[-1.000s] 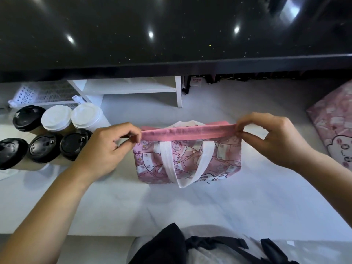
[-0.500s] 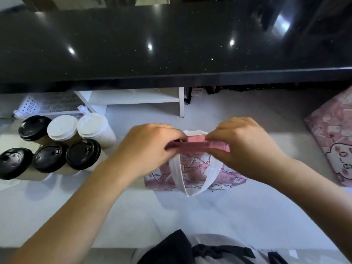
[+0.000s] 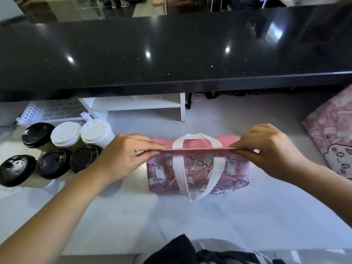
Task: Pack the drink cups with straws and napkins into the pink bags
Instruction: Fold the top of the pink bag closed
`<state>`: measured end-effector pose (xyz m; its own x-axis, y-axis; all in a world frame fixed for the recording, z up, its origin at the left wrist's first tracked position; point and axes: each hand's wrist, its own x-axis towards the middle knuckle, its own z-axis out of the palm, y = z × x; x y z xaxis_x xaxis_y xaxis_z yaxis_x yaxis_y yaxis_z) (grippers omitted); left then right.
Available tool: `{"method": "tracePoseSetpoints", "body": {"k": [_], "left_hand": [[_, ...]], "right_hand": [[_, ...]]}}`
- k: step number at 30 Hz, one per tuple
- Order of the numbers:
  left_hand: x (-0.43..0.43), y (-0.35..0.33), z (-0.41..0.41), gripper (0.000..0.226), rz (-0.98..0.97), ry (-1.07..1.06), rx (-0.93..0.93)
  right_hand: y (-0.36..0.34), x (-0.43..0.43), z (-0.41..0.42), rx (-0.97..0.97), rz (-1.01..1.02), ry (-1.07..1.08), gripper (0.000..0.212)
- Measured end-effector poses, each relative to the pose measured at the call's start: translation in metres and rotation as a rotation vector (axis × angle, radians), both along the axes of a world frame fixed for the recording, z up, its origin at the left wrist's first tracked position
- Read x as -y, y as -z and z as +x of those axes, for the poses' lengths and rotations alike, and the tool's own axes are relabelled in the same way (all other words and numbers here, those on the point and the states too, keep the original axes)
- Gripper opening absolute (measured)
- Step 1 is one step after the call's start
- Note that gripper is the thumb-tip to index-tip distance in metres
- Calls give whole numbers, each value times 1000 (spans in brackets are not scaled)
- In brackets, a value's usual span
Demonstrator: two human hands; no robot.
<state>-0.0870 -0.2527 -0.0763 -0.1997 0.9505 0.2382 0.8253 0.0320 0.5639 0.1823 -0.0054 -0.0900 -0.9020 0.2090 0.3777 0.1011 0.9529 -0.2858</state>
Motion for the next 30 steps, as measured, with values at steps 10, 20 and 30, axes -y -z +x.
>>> {"method": "tracePoseSetpoints", "body": {"k": [10, 20, 30], "left_hand": [[11, 8, -13, 26, 7, -59, 266], [14, 22, -5, 20, 84, -106, 361], [23, 44, 22, 40, 296, -312, 906]], "right_hand": [[6, -9, 27, 36, -136, 5, 35], [7, 4, 32, 21, -175, 92, 51], [16, 42, 31, -354, -991, 406, 33]]}}
